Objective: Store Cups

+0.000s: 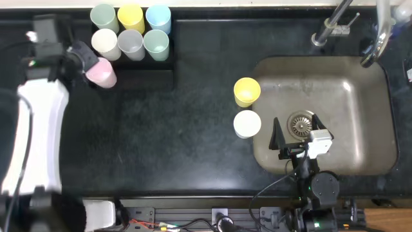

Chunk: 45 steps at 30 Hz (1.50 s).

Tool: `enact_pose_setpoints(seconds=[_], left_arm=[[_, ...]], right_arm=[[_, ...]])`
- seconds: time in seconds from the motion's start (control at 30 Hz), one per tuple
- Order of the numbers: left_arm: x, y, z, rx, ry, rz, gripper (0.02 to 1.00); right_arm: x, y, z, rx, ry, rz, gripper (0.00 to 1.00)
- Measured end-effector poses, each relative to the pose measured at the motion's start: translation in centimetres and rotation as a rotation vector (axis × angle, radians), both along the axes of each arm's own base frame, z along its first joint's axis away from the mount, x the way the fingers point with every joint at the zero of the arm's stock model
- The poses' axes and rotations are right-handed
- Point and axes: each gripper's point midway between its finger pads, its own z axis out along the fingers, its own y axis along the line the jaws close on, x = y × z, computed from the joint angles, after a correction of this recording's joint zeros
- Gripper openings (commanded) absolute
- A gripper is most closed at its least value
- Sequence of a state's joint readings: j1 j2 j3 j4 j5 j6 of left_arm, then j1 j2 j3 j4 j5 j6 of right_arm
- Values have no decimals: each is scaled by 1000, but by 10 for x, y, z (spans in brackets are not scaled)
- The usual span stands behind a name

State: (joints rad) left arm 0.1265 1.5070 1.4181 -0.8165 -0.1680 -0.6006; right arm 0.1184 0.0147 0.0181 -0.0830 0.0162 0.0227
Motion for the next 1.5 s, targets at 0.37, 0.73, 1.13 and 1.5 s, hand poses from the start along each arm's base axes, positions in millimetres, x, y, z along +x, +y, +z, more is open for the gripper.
enact_pose_setpoints(seconds=[0.37, 0.73, 1.13, 1.5], left_arm=[[-6, -63, 101, 14, -331, -163, 772], [-11, -290, 63, -96, -258, -670, 820], [-24, -394, -36, -41, 128, -802, 814], [-28, -397, -98, -7, 305, -779, 772]], right_arm=[[0, 0, 0, 0, 0, 1, 996], [0, 0, 0, 0, -1, 0, 996], [0, 0, 0, 0, 0, 1, 998], [0, 0, 0, 0, -1, 1, 998]])
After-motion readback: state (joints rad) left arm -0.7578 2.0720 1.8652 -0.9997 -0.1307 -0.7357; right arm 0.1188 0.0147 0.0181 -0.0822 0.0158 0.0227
